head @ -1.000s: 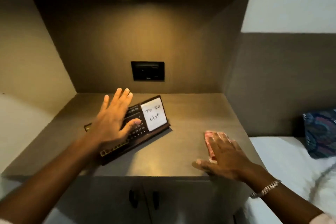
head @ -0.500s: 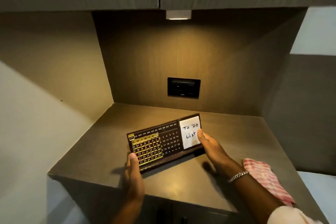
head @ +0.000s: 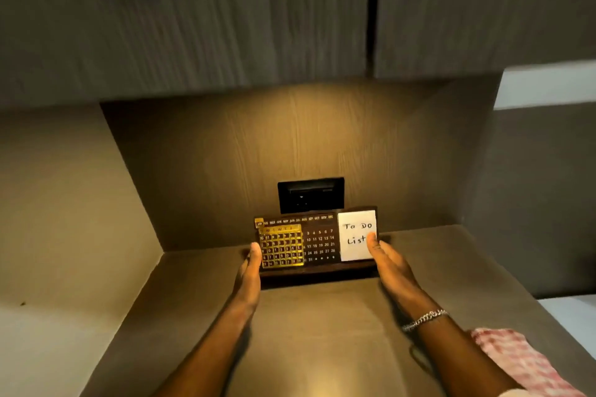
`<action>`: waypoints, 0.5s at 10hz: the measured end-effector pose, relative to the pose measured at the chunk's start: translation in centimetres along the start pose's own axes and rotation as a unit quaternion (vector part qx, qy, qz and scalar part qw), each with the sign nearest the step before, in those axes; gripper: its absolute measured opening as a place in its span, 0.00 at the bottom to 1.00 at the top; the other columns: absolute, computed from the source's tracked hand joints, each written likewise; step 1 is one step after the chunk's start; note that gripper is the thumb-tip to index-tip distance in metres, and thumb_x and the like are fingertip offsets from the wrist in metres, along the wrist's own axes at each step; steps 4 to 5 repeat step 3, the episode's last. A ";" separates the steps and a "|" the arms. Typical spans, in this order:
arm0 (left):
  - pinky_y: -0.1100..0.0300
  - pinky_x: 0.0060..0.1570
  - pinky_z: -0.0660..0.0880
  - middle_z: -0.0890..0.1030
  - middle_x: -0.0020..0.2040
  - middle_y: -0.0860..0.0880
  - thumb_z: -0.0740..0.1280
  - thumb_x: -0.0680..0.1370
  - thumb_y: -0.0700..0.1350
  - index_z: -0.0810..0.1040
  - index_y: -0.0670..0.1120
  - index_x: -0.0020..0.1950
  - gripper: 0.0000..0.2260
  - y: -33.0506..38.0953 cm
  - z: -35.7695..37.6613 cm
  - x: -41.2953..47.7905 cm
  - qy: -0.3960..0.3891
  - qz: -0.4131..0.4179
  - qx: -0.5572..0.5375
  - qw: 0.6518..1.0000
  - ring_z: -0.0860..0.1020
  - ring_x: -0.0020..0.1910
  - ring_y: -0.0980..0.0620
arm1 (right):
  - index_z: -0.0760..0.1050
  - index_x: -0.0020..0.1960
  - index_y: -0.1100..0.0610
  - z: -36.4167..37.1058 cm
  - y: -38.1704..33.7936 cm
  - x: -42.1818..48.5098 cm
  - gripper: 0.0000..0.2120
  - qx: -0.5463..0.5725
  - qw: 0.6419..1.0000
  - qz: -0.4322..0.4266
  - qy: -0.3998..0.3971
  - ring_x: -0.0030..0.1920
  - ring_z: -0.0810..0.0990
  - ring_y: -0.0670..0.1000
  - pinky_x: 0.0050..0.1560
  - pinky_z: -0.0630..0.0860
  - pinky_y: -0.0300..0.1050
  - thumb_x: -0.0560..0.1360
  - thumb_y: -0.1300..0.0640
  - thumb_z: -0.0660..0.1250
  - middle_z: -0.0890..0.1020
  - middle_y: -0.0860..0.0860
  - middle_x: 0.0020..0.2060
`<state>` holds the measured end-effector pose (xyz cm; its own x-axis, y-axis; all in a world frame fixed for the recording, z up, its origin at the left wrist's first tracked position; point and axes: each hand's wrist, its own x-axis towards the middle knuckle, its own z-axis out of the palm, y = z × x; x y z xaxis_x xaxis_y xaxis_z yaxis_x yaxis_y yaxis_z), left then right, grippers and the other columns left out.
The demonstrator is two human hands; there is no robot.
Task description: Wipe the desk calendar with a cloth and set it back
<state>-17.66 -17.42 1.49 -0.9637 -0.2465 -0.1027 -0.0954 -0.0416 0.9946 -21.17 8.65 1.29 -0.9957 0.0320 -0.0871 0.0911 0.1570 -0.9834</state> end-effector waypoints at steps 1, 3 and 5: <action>0.41 0.71 0.64 0.80 0.64 0.44 0.53 0.78 0.63 0.75 0.48 0.67 0.27 -1.8 -0.3 1.7 -0.006 -0.016 0.016 1.000 0.76 0.65 0.44 | 0.79 0.59 0.44 0.4 0.5 0.8 0.40 -0.011 1.000 0.016 0.024 0.53 0.83 0.47 0.57 0.78 0.50 0.61 0.18 0.57 0.86 0.40 0.48; 0.45 0.70 0.67 0.79 0.65 0.44 0.66 0.79 0.43 0.74 0.55 0.62 0.13 -1.5 -0.9 2.7 -0.034 0.002 0.106 0.994 0.75 0.66 0.43 | 0.81 0.56 0.48 0.3 1.1 1.5 0.21 -0.002 0.998 0.040 0.049 0.53 0.82 0.52 0.60 0.75 0.52 0.78 0.36 0.57 0.86 0.50 0.53; 0.45 0.70 0.67 0.79 0.65 0.44 0.66 0.79 0.43 0.74 0.55 0.62 0.13 -1.5 -0.9 2.7 -0.034 0.002 0.106 0.994 0.75 0.66 0.43 | 0.81 0.56 0.48 0.3 1.1 1.5 0.21 -0.002 0.998 0.040 0.049 0.53 0.82 0.52 0.60 0.75 0.52 0.78 0.36 0.57 0.86 0.50 0.53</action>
